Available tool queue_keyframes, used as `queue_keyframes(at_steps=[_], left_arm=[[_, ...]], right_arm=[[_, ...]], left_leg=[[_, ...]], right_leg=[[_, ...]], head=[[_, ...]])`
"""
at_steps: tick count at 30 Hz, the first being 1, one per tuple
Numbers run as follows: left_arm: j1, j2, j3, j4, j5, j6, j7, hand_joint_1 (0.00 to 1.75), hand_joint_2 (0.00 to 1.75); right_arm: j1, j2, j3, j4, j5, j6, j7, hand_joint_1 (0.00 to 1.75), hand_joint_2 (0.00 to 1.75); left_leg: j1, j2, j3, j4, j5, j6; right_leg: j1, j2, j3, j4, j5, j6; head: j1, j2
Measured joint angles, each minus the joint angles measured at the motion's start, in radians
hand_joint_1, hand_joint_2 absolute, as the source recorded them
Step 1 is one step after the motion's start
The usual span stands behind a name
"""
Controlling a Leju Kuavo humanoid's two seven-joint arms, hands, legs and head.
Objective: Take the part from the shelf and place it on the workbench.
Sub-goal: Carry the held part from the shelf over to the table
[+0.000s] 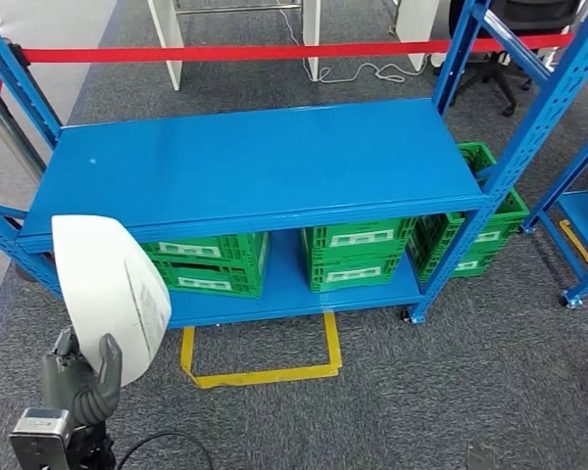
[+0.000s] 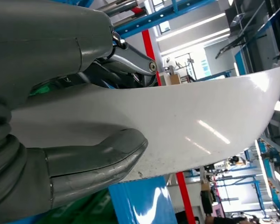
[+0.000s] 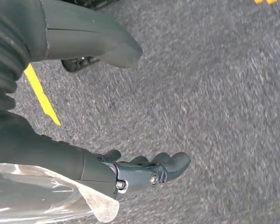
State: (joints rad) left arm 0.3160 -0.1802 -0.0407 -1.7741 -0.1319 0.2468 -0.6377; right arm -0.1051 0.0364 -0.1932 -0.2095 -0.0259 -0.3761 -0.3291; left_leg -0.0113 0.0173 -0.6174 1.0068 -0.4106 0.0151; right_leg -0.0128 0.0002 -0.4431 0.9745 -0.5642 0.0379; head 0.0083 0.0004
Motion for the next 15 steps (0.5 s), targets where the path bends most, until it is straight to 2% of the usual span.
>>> queue_keyframes(at_steps=[2,3,4,5,6,7,8,9,10,11,12,13,14,15], left_arm=[[0.003,0.0,0.001,-0.001,0.0,-0.001,0.005,1.75,1.75],[0.005,-0.001,0.001,-0.001,0.0,-0.002,0.008,1.75,1.75],[0.008,0.0,0.002,-0.001,0.0,-0.002,0.01,1.75,1.75],[0.009,0.0,0.002,-0.001,0.0,-0.002,0.011,1.75,1.75],[0.01,0.0,0.002,-0.001,0.0,-0.002,0.012,1.75,1.75],[0.01,0.0,0.003,-0.001,0.0,-0.002,0.012,1.75,1.75],[0.011,0.0,0.003,-0.001,0.0,-0.002,0.012,1.75,1.75],[0.011,0.001,0.003,-0.001,0.0,-0.003,0.012,1.75,1.75],[0.011,0.001,0.003,-0.001,0.0,-0.003,0.012,1.75,1.75],[0.011,0.001,0.003,-0.001,0.0,-0.003,0.012,1.75,1.75],[0.01,0.001,0.003,-0.002,0.0,-0.003,0.012,1.75,1.75],[0.01,0.001,0.003,-0.003,0.0,-0.003,0.012,1.75,1.75],[0.01,0.001,0.003,-0.004,0.0,-0.003,0.013,1.75,1.75],[0.01,0.001,0.003,-0.006,0.0,-0.003,0.015,1.75,1.75]], right_arm=[[0.0,0.007,-0.001,0.004,-0.001,-0.016,0.013,0.0,1.75],[0.0,0.01,-0.002,0.006,-0.001,-0.022,0.017,0.0,1.75],[0.001,0.013,-0.003,0.007,-0.001,-0.026,0.021,0.0,1.75],[0.0,0.014,-0.004,0.008,-0.001,-0.028,0.022,0.0,1.75],[0.0,0.014,-0.005,0.008,-0.001,-0.03,0.023,0.0,1.75],[-0.001,0.015,-0.005,0.008,-0.001,-0.03,0.023,0.0,1.75],[-0.001,0.016,-0.005,0.008,-0.001,-0.03,0.023,0.0,1.75],[-0.001,0.017,-0.006,0.008,-0.001,-0.03,0.023,0.0,1.75],[-0.001,0.017,-0.006,0.008,-0.001,-0.03,0.023,0.0,1.75],[-0.001,0.018,-0.006,0.008,-0.001,-0.03,0.023,0.0,1.75],[-0.002,0.019,-0.006,0.008,0.0,-0.031,0.023,0.0,1.75],[-0.002,0.019,-0.006,0.008,0.001,-0.033,0.025,0.0,1.75],[-0.003,0.02,-0.006,0.009,0.003,-0.038,0.029,0.0,1.75],[-0.004,0.02,-0.006,0.009,0.006,-0.046,0.035,0.0,1.75]], left_leg=[[0.003,-0.002,-0.009,0.005,0.005,-0.011],[0.004,-0.004,-0.015,0.02,-0.018,-0.018],[0.006,-0.006,-0.023,0.052,-0.059,-0.024],[0.008,-0.008,-0.033,0.102,-0.113,-0.029],[0.01,-0.009,-0.042,0.163,-0.164,-0.033],[0.012,-0.009,-0.047,0.222,-0.197,-0.036],[0.012,-0.009,-0.044,0.263,-0.204,-0.037],[0.013,-0.01,-0.028,0.273,-0.186,-0.037],[0.013,-0.01,0.002,0.25,-0.156,-0.035],[0.013,-0.01,0.046,0.194,-0.126,-0.031],[0.012,-0.011,0.095,0.122,-0.114,-0.026],[0.011,-0.013,0.138,0.053,-0.116,-0.021],[0.009,-0.014,0.165,0.003,-0.126,-0.017],[0.007,-0.014,0.175,-0.023,-0.136,-0.014]], right_leg=[[-0.001,-0.003,-0.017,-0.007,0.007,-0.016],[-0.002,-0.006,-0.025,-0.007,0.016,-0.025],[-0.004,-0.009,-0.035,-0.009,0.027,-0.034],[-0.003,-0.01,-0.047,-0.008,0.037,-0.039],[-0.002,-0.011,-0.059,-0.008,0.049,-0.042],[-0.001,-0.011,-0.071,-0.006,0.06,-0.043],[0.0,-0.011,-0.084,-0.004,0.072,-0.042],[0.0,-0.011,-0.1,0.0,0.084,-0.041],[0.001,-0.011,-0.117,0.006,0.094,-0.039],[0.001,-0.011,-0.134,0.013,0.103,-0.037],[0.002,-0.01,-0.148,0.019,0.111,-0.033],[0.004,-0.009,-0.158,0.023,0.118,-0.029],[0.004,-0.009,-0.166,0.026,0.127,-0.023],[0.004,-0.009,-0.173,0.027,0.137,-0.017]], head=[[0.0,0.0],[0.0,0.0],[-0.001,0.0],[-0.003,0.0],[-0.004,0.0],[-0.004,0.0],[-0.004,0.0],[-0.004,0.0],[-0.004,0.0],[-0.004,0.0],[-0.004,0.0],[-0.004,0.0],[-0.004,0.0],[-0.003,0.0]])
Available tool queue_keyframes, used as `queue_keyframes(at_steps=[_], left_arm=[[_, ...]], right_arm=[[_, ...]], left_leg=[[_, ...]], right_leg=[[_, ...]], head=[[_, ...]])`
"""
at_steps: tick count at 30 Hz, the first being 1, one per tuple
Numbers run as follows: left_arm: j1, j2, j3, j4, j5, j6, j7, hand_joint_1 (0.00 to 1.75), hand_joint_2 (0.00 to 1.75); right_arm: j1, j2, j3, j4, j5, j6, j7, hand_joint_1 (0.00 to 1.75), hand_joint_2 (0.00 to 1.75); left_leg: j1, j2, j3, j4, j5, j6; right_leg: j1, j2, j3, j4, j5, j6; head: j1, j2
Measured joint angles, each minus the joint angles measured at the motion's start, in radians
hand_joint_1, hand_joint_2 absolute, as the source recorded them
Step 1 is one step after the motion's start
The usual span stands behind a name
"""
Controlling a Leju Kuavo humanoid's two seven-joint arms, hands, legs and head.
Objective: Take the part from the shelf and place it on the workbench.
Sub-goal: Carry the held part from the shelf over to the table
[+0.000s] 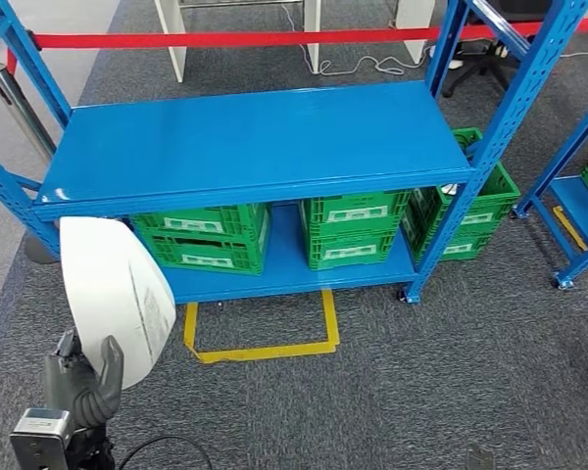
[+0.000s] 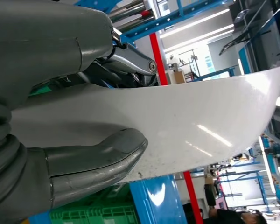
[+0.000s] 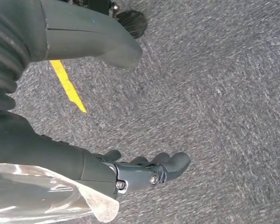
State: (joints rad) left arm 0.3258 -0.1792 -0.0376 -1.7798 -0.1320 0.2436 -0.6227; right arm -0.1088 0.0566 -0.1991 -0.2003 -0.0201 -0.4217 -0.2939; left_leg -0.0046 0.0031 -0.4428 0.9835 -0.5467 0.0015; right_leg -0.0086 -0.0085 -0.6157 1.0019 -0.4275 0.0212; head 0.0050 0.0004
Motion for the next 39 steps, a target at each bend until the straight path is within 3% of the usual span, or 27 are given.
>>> queue_keyframes(at_steps=[2,3,5,7,8,9,10,12,14,15,16,18,20,22,23,24,25,26,28,30,32,33,34,36,37,38,39], left_arm=[[0.001,0.0,0.0,-0.001,0.0,0.0,0.004,1.75,1.75],[0.001,0.0,0.0,-0.001,0.0,0.0,0.006,1.75,1.75],[0.001,-0.001,0.0,-0.001,-0.001,0.0,0.011,1.75,1.75],[0.0,0.0,0.0,-0.001,-0.005,0.001,0.014,1.75,1.75],[0.0,0.0,0.0,-0.001,-0.008,0.002,0.014,1.75,1.75],[0.0,0.001,0.0,-0.001,-0.01,0.004,0.014,1.75,1.75],[0.0,0.002,-0.001,-0.001,-0.012,0.006,0.015,1.75,1.75],[0.001,0.003,-0.001,-0.002,-0.015,0.009,0.017,1.75,1.75],[0.001,0.004,0.0,-0.006,-0.018,0.01,0.018,1.75,1.75],[0.001,0.005,0.0,-0.009,-0.019,0.011,0.019,1.75,1.75],[0.002,0.006,0.0,-0.011,-0.018,0.012,0.02,1.75,1.75],[0.01,0.009,0.0,-0.016,-0.014,0.013,0.024,1.75,1.75],[0.02,0.014,0.001,-0.021,-0.007,0.012,0.028,1.75,1.75],[0.024,0.018,0.002,-0.025,-0.002,0.012,0.031,1.75,1.75],[0.025,0.019,0.003,-0.025,0.0,0.012,0.031,1.75,1.75],[0.026,0.02,0.004,-0.026,0.0,0.012,0.031,1.75,1.75],[0.028,0.02,0.005,-0.026,0.0,0.012,0.031,1.75,1.75],[0.03,0.02,0.005,-0.028,0.0,0.011,0.031,1.75,1.75],[0.032,0.021,0.007,-0.035,0.0,0.006,0.031,1.75,1.75],[0.031,0.022,0.007,-0.043,0.0,-0.002,0.03,1.75,1.75],[0.032,0.023,0.007,-0.047,-0.002,-0.009,0.03,1.75,1.75],[0.034,0.023,0.008,-0.049,-0.003,-0.012,0.029,1.75,1.75],[0.035,0.023,0.008,-0.05,-0.005,-0.014,0.029,1.75,1.75],[0.035,0.024,0.009,-0.052,-0.008,-0.017,0.029,1.75,1.75],[0.034,0.024,0.009,-0.052,-0.009,-0.018,0.029,1.75,1.75],[0.035,0.025,0.009,-0.052,-0.009,-0.019,0.029,1.75,1.75],[0.036,0.025,0.009,-0.052,-0.01,-0.021,0.029,1.75,1.75]], right_arm=[[-0.001,0.0,0.0,0.002,0.006,-0.018,0.016,0.0,1.75],[-0.001,0.0,0.0,0.004,0.01,-0.026,0.026,0.0,1.75],[0.0,0.0,0.0,0.006,0.021,-0.042,0.05,0.0,1.75],[-0.003,0.001,0.001,0.007,0.032,-0.058,0.077,0.0,1.75],[-0.005,0.001,0.001,0.008,0.036,-0.066,0.091,0.0,1.75],[-0.006,0.002,0.001,0.009,0.037,-0.073,0.102,0.0,1.75],[-0.008,0.001,0.001,0.009,0.038,-0.078,0.112,0.0,1.75],[-0.011,0.002,0.001,0.01,0.039,-0.083,0.124,0.0,1.75],[-0.015,0.002,0.001,0.01,0.041,-0.088,0.129,0.0,1.75],[-0.016,0.003,0.001,0.011,0.043,-0.092,0.133,0.0,1.75],[-0.015,0.005,0.001,0.012,0.045,-0.096,0.139,0.0,1.75],[-0.01,0.01,0.002,0.016,0.049,-0.105,0.151,0.0,1.75],[-0.007,0.013,0.002,0.018,0.054,-0.109,0.159,0.0,1.75],[-0.006,0.012,0.002,0.018,0.056,-0.11,0.161,0.0,1.75],[-0.007,0.012,0.002,0.018,0.057,-0.11,0.162,0.0,1.75],[-0.007,0.012,0.002,0.019,0.058,-0.11,0.163,0.0,1.75],[-0.008,0.012,0.003,0.019,0.059,-0.11,0.164,0.0,1.75],[-0.009,0.012,0.003,0.019,0.059,-0.109,0.164,0.0,1.75],[-0.011,0.013,0.004,0.019,0.059,-0.107,0.162,0.0,1.75],[-0.013,0.014,0.005,0.019,0.055,-0.106,0.159,0.0,1.75],[-0.016,0.016,0.005,0.019,0.049,-0.105,0.158,0.0,1.75],[-0.018,0.017,0.005,0.019,0.049,-0.106,0.158,0.0,1.75],[-0.018,0.017,0.005,0.019,0.049,-0.107,0.158,0.0,1.75],[-0.016,0.017,0.005,0.02,0.05,-0.108,0.16,0.0,1.75],[-0.014,0.017,0.005,0.021,0.05,-0.108,0.162,0.0,1.75],[-0.012,0.017,0.005,0.021,0.049,-0.106,0.163,0.0,1.75],[-0.012,0.017,0.005,0.022,0.047,-0.099,0.163,0.0,1.75]], left_leg=[[0.0,0.001,-0.015,-0.01,0.009,0.012],[0.001,0.003,-0.026,-0.011,0.019,0.02],[0.003,0.005,-0.054,-0.013,0.045,0.035],[0.001,0.004,-0.088,-0.012,0.072,0.041],[-0.001,0.003,-0.107,-0.011,0.087,0.041],[-0.002,0.002,-0.126,-0.01,0.102,0.04],[-0.002,0.0,-0.145,-0.007,0.116,0.038],[-0.004,-0.006,-0.178,0.001,0.141,0.03],[-0.007,-0.013,-0.199,0.01,0.163,0.021],[-0.008,-0.017,-0.204,0.011,0.175,0.017],[-0.009,-0.022,-0.208,0.011,0.187,0.012],[-0.006,-0.031,-0.219,0.017,0.183,0.003],[-0.001,-0.027,-0.239,0.08,0.098,-0.009],[0.005,-0.018,-0.257,0.208,-0.011,-0.021],[0.007,-0.016,-0.26,0.269,-0.034,-0.026],[0.01,-0.015,-0.253,0.309,-0.032,-0.029],[0.012,-0.014,-0.235,0.319,-0.01,-0.032],[0.014,-0.008,-0.203,0.295,0.02,-0.033],[0.014,0.032,-0.103,0.169,0.046,-0.031],[0.008,0.062,-0.033,0.056,0.028,-0.019],[0.005,0.05,-0.029,0.02,0.018,-0.007],[0.006,0.042,-0.037,0.014,0.023,0.0],[0.008,0.033,-0.046,0.007,0.031,0.009],[0.009,0.014,-0.073,0.002,0.054,0.026],[0.007,0.003,-0.089,0.003,0.067,0.031],[0.004,-0.008,-0.105,0.004,0.08,0.034],[0.0,-0.02,-0.123,0.005,0.094,0.035]], right_leg=[[-0.002,0.0,-0.011,0.001,0.013,0.013],[-0.002,0.001,-0.02,0.011,-0.003,0.018],[-0.003,0.005,-0.047,0.083,-0.092,0.025],[-0.003,0.006,-0.076,0.211,-0.184,0.028],[-0.003,0.006,-0.078,0.264,-0.197,0.029],[-0.003,0.006,-0.068,0.289,-0.181,0.029],[-0.003,0.007,-0.041,0.283,-0.149,0.027],[-0.003,0.02,0.068,0.17,-0.107,0.022],[-0.002,0.041,0.184,0.012,-0.133,0.013],[0.0,0.046,0.213,-0.036,-0.15,0.009],[0.001,0.043,0.218,-0.055,-0.157,0.004],[-0.001,0.021,0.197,-0.052,-0.143,-0.012],[-0.004,-0.003,0.171,-0.05,-0.121,-0.029],[-0.002,-0.024,0.143,-0.048,-0.097,-0.034],[-0.001,-0.036,0.13,-0.045,-0.087,-0.034],[-0.001,-0.048,0.115,-0.04,-0.078,-0.032],[-0.001,-0.061,0.098,-0.032,-0.069,-0.031],[-0.001,-0.072,0.082,-0.023,-0.062,-0.028],[0.001,-0.091,0.052,-0.003,-0.052,-0.021],[0.004,-0.111,0.034,0.011,-0.041,-0.011],[0.004,-0.13,0.024,0.016,-0.027,0.001],[0.003,-0.12,0.017,0.021,-0.034,0.008],[0.001,-0.096,0.006,0.039,-0.057,0.013],[-0.002,-0.03,-0.023,0.126,-0.147,0.019],[-0.002,-0.01,-0.037,0.186,-0.191,0.019],[-0.001,0.0,-0.044,0.239,-0.216,0.017],[0.0,0.004,-0.042,0.271,-0.215,0.015]], head=[[0.0,0.0],[0.0,0.0],[0.004,0.0],[0.008,0.0],[0.008,0.0],[0.008,0.0],[0.008,0.0],[0.008,0.0],[0.007,0.0],[0.007,0.0],[0.006,0.0],[0.006,0.0],[0.001,0.0],[-0.004,0.0],[-0.004,0.0],[-0.004,0.0],[-0.004,0.0],[-0.004,0.0],[-0.005,0.0],[-0.005,0.0],[-0.004,0.0],[-0.003,0.0],[-0.001,0.0],[0.004,0.0],[0.006,0.0],[0.007,0.0],[0.007,0.0]])
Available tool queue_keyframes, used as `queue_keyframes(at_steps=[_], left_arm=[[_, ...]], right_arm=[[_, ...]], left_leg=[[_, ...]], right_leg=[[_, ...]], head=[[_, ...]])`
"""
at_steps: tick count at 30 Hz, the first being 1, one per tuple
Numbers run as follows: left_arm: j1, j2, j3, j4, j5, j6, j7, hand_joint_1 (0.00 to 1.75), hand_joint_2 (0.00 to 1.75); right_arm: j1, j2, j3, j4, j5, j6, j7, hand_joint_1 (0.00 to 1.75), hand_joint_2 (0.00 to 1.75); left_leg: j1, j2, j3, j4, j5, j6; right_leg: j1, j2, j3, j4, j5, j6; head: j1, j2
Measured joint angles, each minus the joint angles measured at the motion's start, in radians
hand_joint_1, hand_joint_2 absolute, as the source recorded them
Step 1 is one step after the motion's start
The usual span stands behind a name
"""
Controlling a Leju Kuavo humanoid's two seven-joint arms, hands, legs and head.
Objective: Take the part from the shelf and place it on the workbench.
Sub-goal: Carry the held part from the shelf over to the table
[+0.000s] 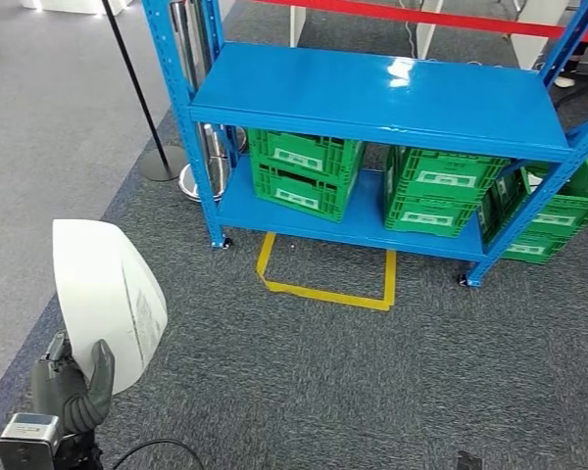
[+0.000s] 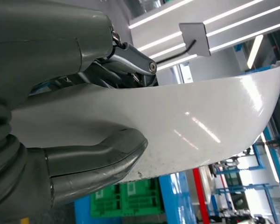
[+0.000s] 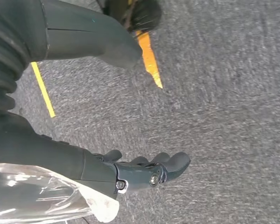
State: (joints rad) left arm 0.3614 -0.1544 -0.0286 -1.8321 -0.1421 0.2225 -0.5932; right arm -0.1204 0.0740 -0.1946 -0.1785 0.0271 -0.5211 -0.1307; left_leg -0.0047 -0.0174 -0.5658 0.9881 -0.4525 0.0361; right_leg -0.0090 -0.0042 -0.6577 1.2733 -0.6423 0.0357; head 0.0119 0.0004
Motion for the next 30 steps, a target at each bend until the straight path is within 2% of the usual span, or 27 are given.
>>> queue_keyframes(at_steps=[1,2,3,4,5,6,7,8,9,10,11,12,13,14,15,16,17,18,20,21,22,23,24,26,28,29,30], left_arm=[[0.0,0.0,0.0,0.0,-0.001,-0.002,0.0,1.75,1.75],[0.0,0.0,0.001,0.0,-0.003,-0.005,0.0,1.75,1.75],[-0.001,0.0,0.002,0.0,-0.005,-0.007,0.0,1.75,1.75],[-0.002,0.0,0.002,0.0,-0.008,-0.009,-0.001,1.75,1.75],[-0.005,-0.001,0.003,0.001,-0.009,-0.01,-0.004,1.75,1.75],[-0.007,-0.003,0.003,0.002,-0.012,-0.011,-0.01,1.75,1.75],[-0.008,-0.006,0.004,0.004,-0.015,-0.01,-0.018,1.75,1.75],[-0.007,-0.01,0.006,0.005,-0.02,-0.007,-0.029,1.75,1.75],[-0.002,-0.016,0.007,0.007,-0.026,-0.003,-0.041,1.75,1.75],[0.004,-0.022,0.008,0.008,-0.033,0.001,-0.051,1.75,1.75],[0.009,-0.027,0.009,0.01,-0.039,0.006,-0.058,1.75,1.75],[0.011,-0.032,0.009,0.013,-0.043,0.01,-0.064,1.75,1.75],[0.012,-0.036,0.009,0.015,-0.047,0.012,-0.068,1.75,1.75],[0.012,-0.039,0.01,0.018,-0.048,0.014,-0.07,1.75,1.75],[0.013,-0.041,0.01,0.02,-0.049,0.014,-0.072,1.75,1.75],[0.014,-0.043,0.011,0.022,-0.05,0.015,-0.072,1.75,1.75],[0.015,-0.044,0.012,0.023,-0.05,0.015,-0.072,1.75,1.75],[0.015,-0.046,0.013,0.024,-0.051,0.016,-0.072,1.75,1.75],[0.015,-0.05,0.014,0.024,-0.051,0.018,-0.073,1.75,1.75],[0.015,-0.052,0.016,0.024,-0.052,0.02,-0.075,1.75,1.75],[0.017,-0.054,0.019,0.025,-0.052,0.024,-0.08,1.75,1.75],[0.019,-0.057,0.025,0.025,-0.052,0.028,-0.086,1.75,1.75],[0.022,-0.06,0.033,0.027,-0.051,0.032,-0.093,1.75,1.75],[0.021,-0.068,0.049,0.03,-0.048,0.041,-0.102,1.75,1.75],[0.017,-0.076,0.064,0.036,-0.044,0.05,-0.105,1.75,1.75],[0.017,-0.079,0.072,0.04,-0.041,0.054,-0.106,1.75,1.75],[0.02,-0.081,0.081,0.044,-0.039,0.058,-0.106,1.75,1.75]], right_arm=[[0.0,0.0,0.0,0.0,-0.002,0.012,0.0,0.0,1.75],[0.0,0.0,0.0,0.0,-0.004,0.029,0.0,0.0,1.75],[-0.001,0.0,0.0,0.0,-0.006,0.051,0.0,0.0,1.75],[0.0,0.0,0.0,0.0,-0.007,0.078,-0.001,0.0,1.75],[0.001,-0.001,-0.001,0.0,-0.008,0.109,-0.003,0.0,1.75],[0.005,-0.001,-0.001,0.0,-0.01,0.152,-0.01,0.0,1.75],[0.012,-0.002,-0.001,0.0,-0.01,0.202,-0.023,0.0,1.75],[0.021,-0.002,-0.001,0.0,-0.01,0.262,-0.039,0.0,1.75],[0.032,-0.006,-0.001,0.0,-0.01,0.33,-0.053,0.0,1.75],[0.043,-0.012,-0.001,0.001,-0.008,0.394,-0.06,0.0,1.75],[0.054,-0.021,-0.001,0.001,-0.006,0.449,-0.062,0.0,1.75],[0.065,-0.031,0.0,0.001,-0.004,0.485,-0.061,0.0,1.75],[0.074,-0.039,0.0,0.001,-0.003,0.505,-0.06,0.0,1.75],[0.08,-0.046,0.0,0.001,-0.003,0.512,-0.059,0.0,1.75],[0.084,-0.051,0.0,0.001,-0.003,0.515,-0.058,0.0,1.75],[0.086,-0.056,-0.001,0.001,-0.003,0.517,-0.058,0.0,1.75],[0.086,-0.059,-0.001,0.001,-0.003,0.517,-0.058,0.0,1.75],[0.085,-0.061,-0.001,0.001,-0.002,0.518,-0.057,0.0,1.75],[0.085,-0.064,0.0,0.001,0.004,0.532,-0.047,0.0,1.75],[0.085,-0.065,0.002,0.001,0.011,0.547,-0.036,0.0,1.75],[0.086,-0.066,0.004,0.001,0.018,0.567,-0.022,0.0,1.75],[0.086,-0.067,0.008,0.001,0.028,0.589,-0.005,0.0,1.75],[0.086,-0.069,0.013,0.001,0.037,0.609,0.012,0.0,1.75],[0.09,-0.071,0.026,0.001,0.056,0.646,0.046,0.0,1.75],[0.102,-0.073,0.043,0.005,0.077,0.68,0.078,0.0,1.75],[0.111,-0.075,0.053,0.008,0.089,0.699,0.09,0.0,1.75],[0.12,-0.077,0.063,0.011,0.1,0.719,0.098,0.0,1.75]], left_leg=[[-0.003,-0.012,-0.018,0.001,0.014,0.0],[-0.006,-0.024,-0.034,0.002,0.028,-0.001],[-0.007,-0.037,-0.049,0.002,0.042,-0.003],[-0.009,-0.048,-0.061,0.003,0.055,-0.005],[-0.011,-0.059,-0.071,0.004,0.068,-0.008],[-0.012,-0.07,-0.079,0.004,0.081,-0.012],[-0.012,-0.081,-0.084,0.002,0.093,-0.017],[-0.011,-0.093,-0.088,0.0,0.104,-0.021],[-0.011,-0.09,-0.093,0.0,0.104,-0.026],[-0.011,-0.075,-0.1,0.013,0.085,-0.031],[-0.01,-0.051,-0.11,0.046,0.047,-0.036],[-0.006,-0.023,-0.124,0.099,-0.005,-0.041],[-0.001,-0.006,-0.138,0.167,-0.058,-0.049],[0.006,0.002,-0.149,0.235,-0.092,-0.056],[0.012,0.006,-0.15,0.283,-0.104,-0.062],[0.018,0.01,-0.138,0.3,-0.094,-0.068],[0.023,0.015,-0.107,0.275,-0.071,-0.071],[0.026,0.028,-0.061,0.218,-0.047,-0.073],[0.021,0.068,0.032,0.08,-0.032,-0.067],[0.016,0.082,0.056,0.036,-0.035,-0.061],[0.01,0.086,0.063,0.014,-0.041,-0.053],[0.007,0.078,0.061,0.005,-0.042,-0.044],[0.008,0.068,0.058,-0.002,-0.04,-0.035],[0.012,0.049,0.054,-0.015,-0.032,-0.017],[0.012,0.029,0.046,-0.017,-0.023,-0.004],[0.011,0.017,0.042,-0.016,-0.02,0.0],[0.009,0.004,0.038,-0.015,-0.018,0.002]], right_leg=[[0.001,0.003,0.016,0.004,0.022,-0.005],[0.003,0.009,0.047,-0.023,0.055,-0.011],[0.005,0.024,0.093,-0.078,0.082,-0.019],[0.008,0.048,0.15,-0.153,0.091,-0.026],[0.008,0.07,0.199,-0.227,0.085,-0.03],[0.009,0.085,0.231,-0.282,0.074,-0.032],[0.01,0.088,0.247,-0.314,0.063,-0.032],[0.008,0.077,0.244,-0.323,0.064,-0.032],[0.008,0.063,0.238,-0.323,0.071,-0.036],[0.006,0.046,0.233,-0.324,0.078,-0.043],[0.004,0.029,0.226,-0.325,0.087,-0.049],[0.005,0.011,0.217,-0.325,0.094,-0.053],[0.006,-0.007,0.208,-0.324,0.101,-0.055],[0.006,-0.025,0.199,-0.323,0.107,-0.053],[0.006,-0.042,0.19,-0.321,0.113,-0.051],[0.006,-0.057,0.181,-0.318,0.119,-0.047],[0.005,-0.072,0.174,-0.315,0.123,-0.043],[0.005,-0.085,0.168,-0.31,0.127,-0.04],[0.006,-0.108,0.159,-0.303,0.132,-0.03],[0.007,-0.118,0.155,-0.301,0.135,-0.023],[0.007,-0.128,0.151,-0.299,0.139,-0.016],[0.006,-0.138,0.151,-0.299,0.142,-0.01],[0.004,-0.135,0.146,-0.297,0.14,-0.003],[-0.001,-0.084,0.125,-0.258,0.107,0.005],[-0.004,-0.019,0.074,-0.14,0.041,0.009],[-0.004,-0.006,0.043,-0.07,0.012,0.01],[-0.004,0.0,0.021,-0.019,-0.002,0.011]], head=[[0.0,0.0],[0.0,0.0],[0.0,0.0],[0.0,0.0],[-0.001,0.0],[-0.001,0.0],[-0.002,0.0],[-0.002,0.0],[-0.002,0.0],[-0.004,0.0],[-0.007,0.0],[-0.01,0.0],[-0.013,0.0],[-0.013,0.0],[-0.013,0.0],[-0.013,0.0],[-0.013,0.0],[-0.013,0.0],[-0.013,0.0],[-0.014,0.0],[-0.014,0.0],[-0.014,0.0],[-0.014,0.0],[-0.011,0.0],[-0.007,0.0],[-0.005,0.0],[-0.005,0.0]])
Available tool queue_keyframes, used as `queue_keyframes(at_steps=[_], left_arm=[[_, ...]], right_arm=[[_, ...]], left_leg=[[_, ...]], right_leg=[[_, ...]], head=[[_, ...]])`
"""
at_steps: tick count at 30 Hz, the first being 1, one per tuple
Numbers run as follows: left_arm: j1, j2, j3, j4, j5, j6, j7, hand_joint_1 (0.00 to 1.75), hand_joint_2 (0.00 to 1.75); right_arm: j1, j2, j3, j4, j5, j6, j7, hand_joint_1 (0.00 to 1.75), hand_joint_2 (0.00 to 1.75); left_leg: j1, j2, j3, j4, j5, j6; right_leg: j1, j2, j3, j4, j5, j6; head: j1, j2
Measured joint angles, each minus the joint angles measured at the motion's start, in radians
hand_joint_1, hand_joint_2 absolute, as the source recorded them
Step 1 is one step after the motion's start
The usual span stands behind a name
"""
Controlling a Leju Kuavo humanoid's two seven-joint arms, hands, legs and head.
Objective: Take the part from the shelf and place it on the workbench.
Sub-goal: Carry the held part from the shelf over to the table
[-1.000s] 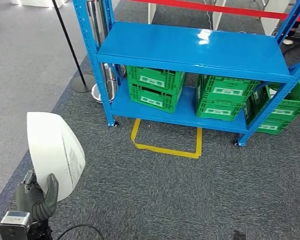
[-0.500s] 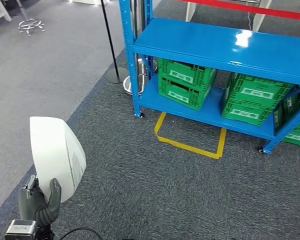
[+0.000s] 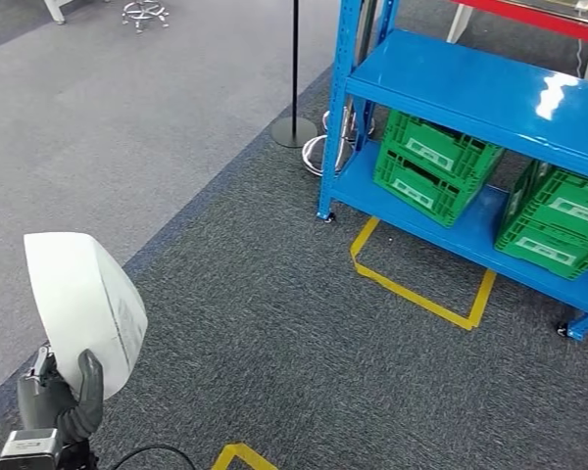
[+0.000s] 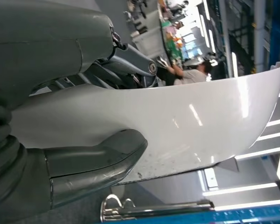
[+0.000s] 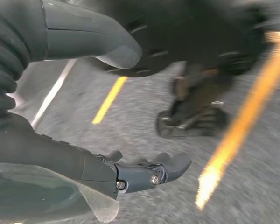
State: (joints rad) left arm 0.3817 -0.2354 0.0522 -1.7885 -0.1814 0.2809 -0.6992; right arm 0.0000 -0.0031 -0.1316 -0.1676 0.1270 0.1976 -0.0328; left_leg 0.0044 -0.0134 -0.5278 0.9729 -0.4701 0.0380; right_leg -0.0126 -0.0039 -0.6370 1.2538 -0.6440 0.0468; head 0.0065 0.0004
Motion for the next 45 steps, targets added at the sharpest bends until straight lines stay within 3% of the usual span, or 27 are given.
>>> queue_keyframes(at_steps=[1,2,3,5,7,9,11,13,15,16,18,21,22,24,26,28,30,31,32,34,35,37,38,40,42,44,45], left_arm=[[0.006,-0.002,0.007,0.002,0.002,0.003,0.0,1.75,1.75],[0.013,-0.003,0.014,0.004,0.005,0.006,0.0,1.75,1.75],[0.02,-0.005,0.019,0.005,0.007,0.008,0.0,1.75,1.75],[0.029,-0.008,0.027,0.005,0.01,0.009,0.0,1.75,1.75],[0.033,-0.01,0.032,0.005,0.01,0.011,-0.001,1.75,1.75],[0.038,-0.011,0.035,0.005,0.01,0.013,-0.001,1.75,1.75],[0.043,-0.013,0.037,0.005,0.009,0.016,-0.001,1.75,1.75],[0.043,-0.015,0.039,0.005,0.009,0.019,-0.001,1.75,1.75],[0.043,-0.015,0.039,0.005,0.009,0.027,-0.001,1.75,1.75],[0.045,-0.015,0.039,0.005,0.009,0.032,-0.001,1.75,1.75],[0.048,-0.014,0.039,0.005,0.01,0.041,-0.001,1.75,1.75],[0.048,-0.013,0.039,0.005,0.01,0.048,-0.001,1.75,1.75],[0.049,-0.013,0.039,0.005,0.011,0.05,-0.001,1.75,1.75],[0.053,-0.013,0.039,0.005,0.013,0.054,-0.002,1.75,1.75],[0.059,-0.014,0.04,0.004,0.014,0.057,-0.002,1.75,1.75],[0.057,-0.014,0.037,0.002,0.016,0.049,-0.001,1.75,1.75],[0.051,-0.012,0.021,-0.001,0.006,0.02,0.007,1.75,1.75],[0.046,-0.011,0.008,-0.002,-0.003,0.004,0.014,1.75,1.75],[0.039,-0.01,-0.007,-0.004,-0.013,-0.006,0.022,1.75,1.75],[0.025,-0.01,-0.032,-0.006,-0.024,-0.013,0.032,1.75,1.75],[0.021,-0.01,-0.041,-0.006,-0.025,-0.014,0.033,1.75,1.75],[0.016,-0.008,-0.051,-0.007,-0.023,-0.016,0.035,1.75,1.75],[0.016,-0.007,-0.053,-0.008,-0.022,-0.016,0.034,1.75,1.75],[0.017,-0.005,-0.055,-0.008,-0.022,-0.017,0.034,1.75,1.75],[0.017,-0.002,-0.057,-0.009,-0.021,-0.017,0.034,1.75,1.75],[0.015,0.0,-0.059,-0.009,-0.016,-0.018,0.032,1.75,1.75],[0.014,0.001,-0.06,-0.009,-0.012,-0.019,0.032,1.75,1.75]], right_arm=[[0.011,-0.003,0.01,0.004,0.01,0.02,0.001,0.0,1.75],[0.023,-0.008,0.019,0.008,0.018,0.038,-0.002,0.0,1.75],[0.034,-0.013,0.028,0.012,0.023,0.052,-0.008,0.0,1.75],[0.052,-0.021,0.041,0.02,0.028,0.065,-0.018,0.0,1.75],[0.059,-0.025,0.051,0.027,0.029,0.069,-0.022,0.0,1.75],[0.061,-0.029,0.058,0.031,0.03,0.07,-0.023,0.0,1.75],[0.063,-0.031,0.064,0.034,0.03,0.071,-0.023,0.0,1.75],[0.065,-0.033,0.067,0.04,0.03,0.072,-0.026,0.0,1.75],[0.063,-0.035,0.068,0.05,0.029,0.073,-0.033,0.0,1.75],[0.061,-0.036,0.069,0.057,0.028,0.073,-0.037,0.0,1.75],[0.054,-0.037,0.07,0.069,0.026,0.074,-0.045,0.0,1.75],[0.045,-0.038,0.073,0.082,0.024,0.075,-0.053,0.0,1.75],[0.042,-0.038,0.073,0.087,0.023,0.075,-0.055,0.0,1.75],[0.036,-0.038,0.074,0.095,0.021,0.076,-0.06,0.0,1.75],[0.03,-0.039,0.074,0.1,0.02,0.074,-0.065,0.0,1.75],[0.025,-0.039,0.073,0.098,0.012,0.036,-0.11,0.0,1.75],[0.012,-0.03,0.06,0.072,-0.013,-0.116,-0.239,0.0,1.75],[-0.005,-0.024,0.049,0.055,-0.027,-0.216,-0.306,0.0,1.75],[-0.026,-0.019,0.037,0.042,-0.036,-0.305,-0.355,0.0,1.75],[-0.067,-0.013,0.021,0.026,-0.041,-0.384,-0.389,0.0,1.75],[-0.078,-0.013,0.015,0.019,-0.042,-0.39,-0.394,0.0,1.75],[-0.085,-0.012,0.007,0.009,-0.043,-0.384,-0.402,0.0,1.75],[-0.084,-0.011,0.003,0.006,-0.043,-0.384,-0.405,0.0,1.75],[-0.083,-0.005,-0.003,0.0,-0.043,-0.383,-0.408,0.0,1.75],[-0.084,0.001,-0.008,-0.006,-0.042,-0.383,-0.41,0.0,1.75],[-0.083,0.003,-0.01,-0.009,-0.042,-0.387,-0.409,0.0,1.75],[-0.081,0.004,-0.011,-0.01,-0.041,-0.391,-0.407,0.0,1.75]], left_leg=[[-0.001,-0.014,-0.003,0.002,0.002,0.0],[-0.002,-0.029,-0.005,0.005,0.003,0.0],[-0.002,-0.044,-0.006,0.009,0.003,-0.002],[-0.003,-0.07,-0.014,0.022,0.001,-0.008],[-0.004,-0.091,-0.029,0.033,0.002,-0.019],[-0.002,-0.111,-0.042,0.038,0.008,-0.031],[-0.004,-0.085,-0.058,0.068,-0.011,-0.041],[-0.004,-0.027,-0.103,0.172,-0.072,-0.05],[0.0,-0.002,-0.154,0.294,-0.124,-0.056],[0.002,0.002,-0.162,0.319,-0.127,-0.058],[0.003,0.011,-0.122,0.254,-0.08,-0.055],[-0.01,0.075,-0.028,0.07,-0.017,-0.036],[-0.016,0.09,-0.019,0.047,-0.016,-0.03],[-0.02,0.078,-0.025,0.042,-0.015,-0.018],[-0.016,0.057,-0.027,0.034,-0.007,-0.004],[-0.012,0.035,-0.028,0.029,0.001,0.008],[-0.015,0.011,-0.035,0.03,0.007,0.015],[-0.017,0.001,-0.038,0.03,0.01,0.016],[-0.019,-0.01,-0.04,0.031,0.013,0.017],[-0.019,-0.033,-0.041,0.033,0.016,0.014],[-0.019,-0.046,-0.042,0.036,0.017,0.012],[-0.017,-0.076,-0.052,0.045,0.02,0.004],[-0.015,-0.092,-0.058,0.047,0.023,-0.003],[-0.011,-0.111,-0.069,0.049,0.029,-0.017],[-0.013,-0.072,-0.088,0.082,0.008,-0.03],[-0.011,-0.015,-0.134,0.186,-0.053,-0.042],[-0.008,-0.004,-0.163,0.252,-0.083,-0.048]], right_leg=[[0.0,0.002,-0.006,0.014,0.006,0.001],[0.0,0.005,0.007,-0.011,0.031,0.001],[-0.002,0.014,0.038,-0.074,0.069,0.0],[-0.009,0.063,0.104,-0.206,0.117,0.0],[-0.012,0.096,0.131,-0.256,0.116,-0.002],[-0.011,0.078,0.133,-0.257,0.115,-0.011],[-0.014,0.05,0.132,-0.26,0.121,-0.024],[-0.013,0.018,0.131,-0.262,0.123,-0.033],[-0.009,-0.016,0.13,-0.261,0.122,-0.035],[-0.008,-0.031,0.13,-0.261,0.122,-0.036],[-0.007,-0.059,0.132,-0.261,0.121,-0.035],[-0.003,-0.093,0.136,-0.26,0.117,-0.027],[-0.001,-0.103,0.136,-0.259,0.116,-0.022],[0.001,-0.123,0.138,-0.261,0.116,-0.011],[-0.001,-0.1,0.134,-0.249,0.1,-0.001],[-0.004,-0.037,0.096,-0.164,0.045,0.003],[-0.003,-0.003,0.029,-0.027,-0.014,0.002],[-0.003,0.001,0.005,0.017,-0.022,0.002],[-0.002,0.003,-0.002,0.024,-0.009,0.001],[-0.003,0.02,0.043,-0.074,0.061,-0.004],[-0.004,0.049,0.076,-0.143,0.091,-0.009],[-0.007,0.099,0.12,-0.24,0.115,-0.013],[-0.007,0.106,0.125,-0.253,0.111,-0.015],[-0.006,0.08,0.131,-0.259,0.114,-0.022],[-0.008,0.051,0.137,-0.263,0.121,-0.032],[-0.007,0.02,0.137,-0.264,0.122,-0.038],[-0.007,0.002,0.137,-0.264,0.121,-0.039]], head=[[0.0,0.0],[0.0,0.0],[0.0,0.0],[0.0,0.0],[0.0,0.0],[0.0,0.0],[-0.005,0.0],[-0.012,0.0],[-0.014,0.0],[-0.014,0.0],[-0.014,0.0],[-0.014,0.0],[-0.014,0.0],[-0.015,0.0],[-0.014,0.0],[-0.01,0.0],[-0.008,0.0],[-0.008,0.0],[-0.008,0.0],[-0.008,0.0],[-0.008,0.0],[-0.009,0.0],[-0.009,0.0],[-0.009,0.0],[-0.013,0.0],[-0.018,0.0],[-0.019,0.0]])
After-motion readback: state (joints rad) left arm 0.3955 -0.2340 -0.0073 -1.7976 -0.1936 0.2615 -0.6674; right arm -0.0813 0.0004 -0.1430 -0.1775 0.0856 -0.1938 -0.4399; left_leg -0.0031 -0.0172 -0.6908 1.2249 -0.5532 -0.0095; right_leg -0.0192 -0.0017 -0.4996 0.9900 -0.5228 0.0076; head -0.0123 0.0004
